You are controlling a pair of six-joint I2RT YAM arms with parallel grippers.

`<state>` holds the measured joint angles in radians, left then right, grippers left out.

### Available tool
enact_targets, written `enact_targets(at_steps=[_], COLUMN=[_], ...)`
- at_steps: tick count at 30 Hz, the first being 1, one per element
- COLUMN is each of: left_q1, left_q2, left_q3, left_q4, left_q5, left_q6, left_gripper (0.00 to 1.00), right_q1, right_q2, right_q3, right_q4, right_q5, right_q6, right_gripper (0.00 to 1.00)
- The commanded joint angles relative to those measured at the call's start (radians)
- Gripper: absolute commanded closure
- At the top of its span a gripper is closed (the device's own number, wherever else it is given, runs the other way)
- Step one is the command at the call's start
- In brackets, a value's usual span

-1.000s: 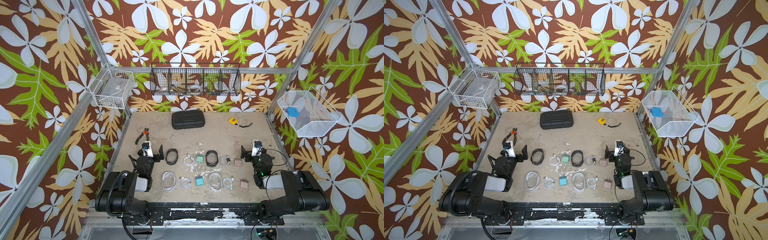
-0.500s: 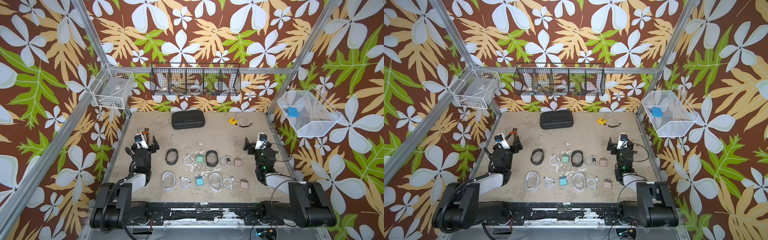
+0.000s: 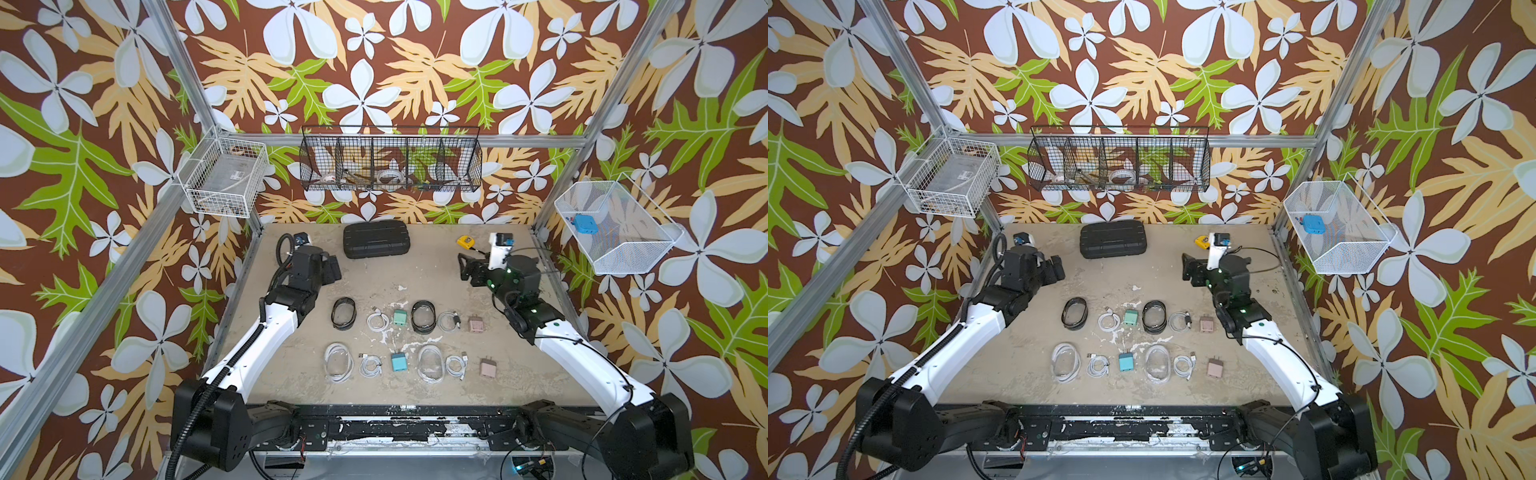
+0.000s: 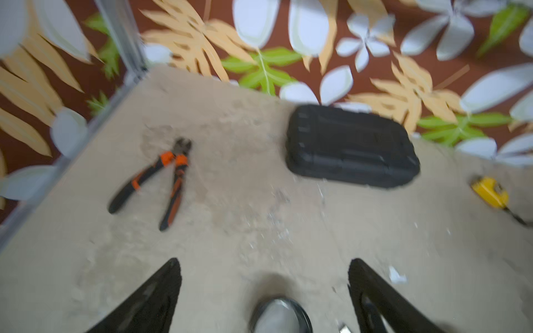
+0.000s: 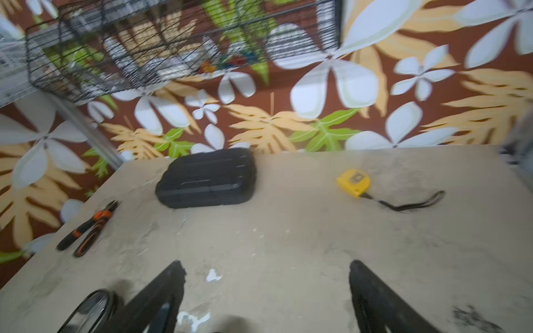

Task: Pack away charging kits
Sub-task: Pick up the storage bag at the center of the board.

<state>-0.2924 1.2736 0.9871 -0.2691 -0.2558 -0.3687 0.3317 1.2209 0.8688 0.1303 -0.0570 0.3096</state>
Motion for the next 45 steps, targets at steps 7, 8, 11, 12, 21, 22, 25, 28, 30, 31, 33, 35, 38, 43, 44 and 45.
enact_targets(at_steps=[7, 8, 11, 12, 21, 22, 25, 28, 30, 31, 33, 35, 38, 43, 44, 45], left_q1=[-0.155, -0.165, -0.201, -0.210, -0.214, -0.214, -0.214, -0.214, -0.214, -0.214, -0.214, -0.213, -0.213, -0.214, -0.212, -0.212], left_q2=[0.094, 0.119, 0.190, 0.209, 0.363, 0.376, 0.403, 0.429, 0.438, 0.442, 0.449, 0.451, 0.445, 0.443, 0.443, 0.445], left_q3=[0.029, 0.034, 0.062, 0.072, 0.127, 0.129, 0.132, 0.133, 0.125, 0.121, 0.116, 0.105, 0.093, 0.072, 0.071, 0.073], left_q4=[-0.258, -0.257, -0.261, -0.263, -0.299, -0.296, -0.282, -0.292, -0.295, -0.296, -0.298, -0.296, -0.288, -0.273, -0.270, -0.269], left_q5=[0.060, 0.052, 0.019, 0.007, -0.049, -0.048, -0.020, -0.049, -0.067, -0.072, -0.073, -0.076, -0.092, -0.078, -0.073, -0.063], left_q6=[-0.092, -0.088, -0.061, -0.050, 0.057, 0.062, 0.075, 0.076, 0.087, 0.090, 0.095, 0.093, 0.091, 0.119, 0.124, 0.130], left_gripper=[0.13, 0.13, 0.14, 0.15, 0.18, 0.19, 0.21, 0.23, 0.26, 0.26, 0.26, 0.26, 0.27, 0.35, 0.37, 0.40], right_q1=[0.099, 0.103, 0.106, 0.105, 0.105, 0.105, 0.106, 0.106, 0.105, 0.105, 0.105, 0.105, 0.106, 0.106, 0.105, 0.106], right_q2=[0.290, 0.299, 0.310, 0.310, 0.260, 0.259, 0.261, 0.274, 0.279, 0.282, 0.284, 0.286, 0.286, 0.287, 0.286, 0.286], right_q3=[0.259, 0.258, 0.242, 0.236, 0.171, 0.165, 0.156, 0.157, 0.159, 0.159, 0.161, 0.161, 0.156, 0.155, 0.154, 0.153], right_q4=[-0.240, -0.239, -0.227, -0.227, -0.218, -0.216, -0.209, -0.204, -0.203, -0.202, -0.202, -0.200, -0.200, -0.198, -0.198, -0.198], right_q5=[-0.143, -0.155, -0.167, -0.167, -0.169, -0.171, -0.180, -0.185, -0.186, -0.186, -0.190, -0.193, -0.198, -0.207, -0.207, -0.208], right_q6=[-0.023, -0.020, -0.015, -0.019, -0.029, -0.029, -0.028, -0.024, -0.024, -0.026, -0.027, -0.027, -0.028, -0.026, -0.026, -0.026], right_gripper=[0.25, 0.25, 0.24, 0.24, 0.22, 0.22, 0.22, 0.22, 0.22, 0.22, 0.22, 0.22, 0.22, 0.22, 0.22, 0.22])
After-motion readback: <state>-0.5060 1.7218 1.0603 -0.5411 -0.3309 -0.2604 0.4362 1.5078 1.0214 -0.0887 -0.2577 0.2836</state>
